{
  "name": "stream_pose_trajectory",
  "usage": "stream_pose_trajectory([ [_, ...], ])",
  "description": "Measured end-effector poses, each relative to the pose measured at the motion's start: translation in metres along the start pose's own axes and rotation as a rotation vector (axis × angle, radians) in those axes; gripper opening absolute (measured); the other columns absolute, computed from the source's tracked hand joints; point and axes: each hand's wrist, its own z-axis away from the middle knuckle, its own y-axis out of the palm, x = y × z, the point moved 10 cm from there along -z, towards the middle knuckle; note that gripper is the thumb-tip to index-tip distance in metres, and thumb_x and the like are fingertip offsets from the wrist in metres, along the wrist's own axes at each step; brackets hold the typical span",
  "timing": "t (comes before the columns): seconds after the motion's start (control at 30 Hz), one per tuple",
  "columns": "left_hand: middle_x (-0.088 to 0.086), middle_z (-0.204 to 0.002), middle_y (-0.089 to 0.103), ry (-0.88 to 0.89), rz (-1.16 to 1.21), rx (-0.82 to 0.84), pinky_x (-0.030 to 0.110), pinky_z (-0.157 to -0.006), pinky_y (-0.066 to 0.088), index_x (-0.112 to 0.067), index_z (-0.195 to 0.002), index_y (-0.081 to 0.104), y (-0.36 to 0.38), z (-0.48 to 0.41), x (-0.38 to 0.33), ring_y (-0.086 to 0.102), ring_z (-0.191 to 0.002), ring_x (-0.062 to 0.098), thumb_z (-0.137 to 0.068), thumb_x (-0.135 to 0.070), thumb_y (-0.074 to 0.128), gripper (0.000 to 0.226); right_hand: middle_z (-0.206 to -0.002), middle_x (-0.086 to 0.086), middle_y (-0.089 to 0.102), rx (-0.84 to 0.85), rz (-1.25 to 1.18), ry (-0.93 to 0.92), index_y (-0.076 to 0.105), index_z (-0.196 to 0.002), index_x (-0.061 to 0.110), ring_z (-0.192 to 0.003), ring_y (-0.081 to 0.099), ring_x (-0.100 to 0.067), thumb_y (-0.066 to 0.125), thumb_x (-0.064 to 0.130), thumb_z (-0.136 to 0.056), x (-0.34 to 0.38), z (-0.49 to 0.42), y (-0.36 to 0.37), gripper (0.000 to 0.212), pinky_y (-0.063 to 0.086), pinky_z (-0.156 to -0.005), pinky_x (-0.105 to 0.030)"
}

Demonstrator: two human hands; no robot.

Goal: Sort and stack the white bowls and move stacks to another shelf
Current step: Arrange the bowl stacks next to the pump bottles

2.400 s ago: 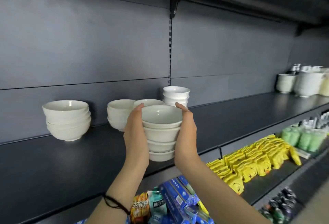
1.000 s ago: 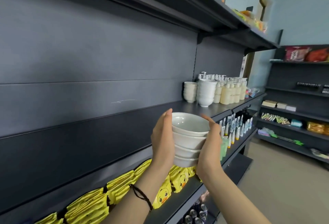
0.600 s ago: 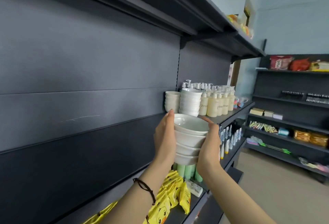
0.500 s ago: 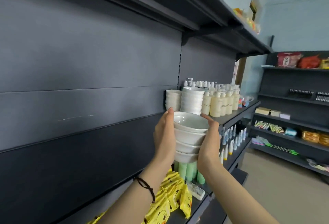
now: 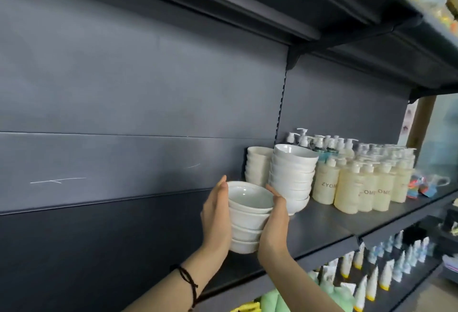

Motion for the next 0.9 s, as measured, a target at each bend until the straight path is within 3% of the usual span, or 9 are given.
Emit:
stream_pose_trajectory([
  [0.13, -0.012, -0.126, 0.064, 0.067, -0.021, -0.111, 0.040, -0.107, 0.043, -0.041, -0.120, 0.062, 0.014, -0.016, 0.016, 0.058, -0.118, 0.011, -0.099, -0.040, 0.044, 0.028, -0.108, 0.000, 0.076, 0.090, -0.036, 0.069, 0.075, -0.099, 0.034, -0.105, 0.069, -0.023, 0.051, 0.041, -0.090, -0.016, -0.050, -0.002, 0.027, 0.052, -0.097, -0.046],
  [0.23, -0.011, -0.128, 0.062, 0.080, -0.043, -0.169, 0.039, -0.109, 0.041, -0.036, -0.124, 0.061, 0.020, -0.029, 0.028, 0.056, -0.120, 0.010, -0.100, -0.034, 0.045, 0.030, -0.095, -0.001, 0.078, 0.144, -0.043, 0.122, 0.075, -0.087, 0.031, -0.094, 0.071, -0.022, 0.050, 0.033, -0.094, -0.029, -0.078, -0.002, 0.027, 0.054, -0.082, -0.038],
  [0.3, -0.010, -0.129, 0.062, 0.090, -0.058, -0.190, 0.039, -0.110, 0.041, -0.036, -0.123, 0.061, 0.024, -0.039, 0.032, 0.056, -0.121, 0.010, -0.100, -0.032, 0.045, 0.029, -0.096, -0.001, 0.078, 0.163, -0.042, 0.135, 0.075, -0.090, 0.030, -0.094, 0.070, -0.022, 0.049, 0.033, -0.094, -0.036, -0.095, 0.001, 0.026, 0.053, -0.081, -0.037],
  [0.47, -0.011, -0.122, 0.066, 0.102, -0.096, -0.265, 0.041, -0.106, 0.044, -0.044, -0.112, 0.064, 0.023, -0.068, 0.040, 0.060, -0.115, 0.011, -0.099, -0.035, 0.044, 0.026, -0.100, -0.003, 0.077, 0.246, -0.032, 0.177, 0.074, -0.098, 0.023, -0.094, 0.069, -0.020, 0.049, 0.033, -0.094, -0.050, -0.128, 0.025, 0.027, 0.052, -0.082, -0.036],
  [0.57, -0.012, -0.117, 0.069, 0.098, -0.132, -0.276, 0.041, -0.104, 0.046, -0.046, -0.111, 0.065, 0.025, -0.086, 0.045, 0.062, -0.112, 0.011, -0.086, -0.051, 0.043, 0.034, -0.100, 0.001, 0.076, 0.287, -0.020, 0.185, 0.071, -0.105, 0.024, -0.095, 0.068, -0.016, 0.045, 0.033, -0.098, -0.056, -0.143, 0.038, 0.028, 0.051, -0.080, -0.031],
  [0.63, -0.013, -0.118, 0.068, 0.082, -0.150, -0.298, 0.040, -0.106, 0.044, -0.043, -0.116, 0.064, 0.023, -0.097, 0.048, 0.061, -0.115, 0.012, -0.079, -0.062, 0.041, 0.048, -0.103, 0.000, 0.074, 0.306, 0.000, 0.179, 0.070, -0.111, 0.020, -0.101, 0.066, -0.017, 0.045, 0.036, -0.098, -0.060, -0.156, 0.045, 0.032, 0.051, -0.087, -0.032],
  [0.7, -0.012, -0.126, 0.063, 0.077, -0.200, -0.312, 0.033, -0.108, 0.039, -0.038, -0.126, 0.057, 0.024, -0.107, 0.047, 0.056, -0.119, 0.012, -0.089, -0.060, 0.040, 0.047, -0.107, -0.001, 0.070, 0.287, 0.038, 0.166, 0.066, -0.112, 0.015, -0.103, 0.061, -0.019, 0.043, 0.034, -0.101, -0.060, -0.170, 0.051, 0.033, 0.047, -0.091, -0.031],
  [0.8, -0.004, -0.126, 0.056, 0.093, -0.268, -0.336, 0.025, -0.094, 0.037, -0.024, -0.138, 0.042, 0.021, -0.118, 0.043, 0.052, -0.114, 0.014, -0.100, -0.045, 0.037, 0.044, -0.130, -0.002, 0.058, 0.272, 0.119, 0.178, 0.053, -0.131, 0.015, -0.119, 0.050, -0.019, 0.038, 0.039, -0.102, -0.067, -0.184, 0.061, 0.040, 0.037, -0.107, -0.034],
  [0.9, -0.003, -0.122, 0.058, 0.135, -0.336, -0.328, 0.017, -0.079, 0.040, -0.020, -0.126, 0.044, 0.016, -0.120, 0.037, 0.056, -0.100, 0.003, -0.100, -0.040, 0.042, 0.032, -0.147, -0.001, 0.044, 0.318, 0.173, 0.158, 0.034, -0.147, 0.016, -0.135, 0.040, -0.019, 0.030, 0.042, -0.104, -0.074, -0.191, 0.071, 0.050, 0.028, -0.108, -0.030],
])
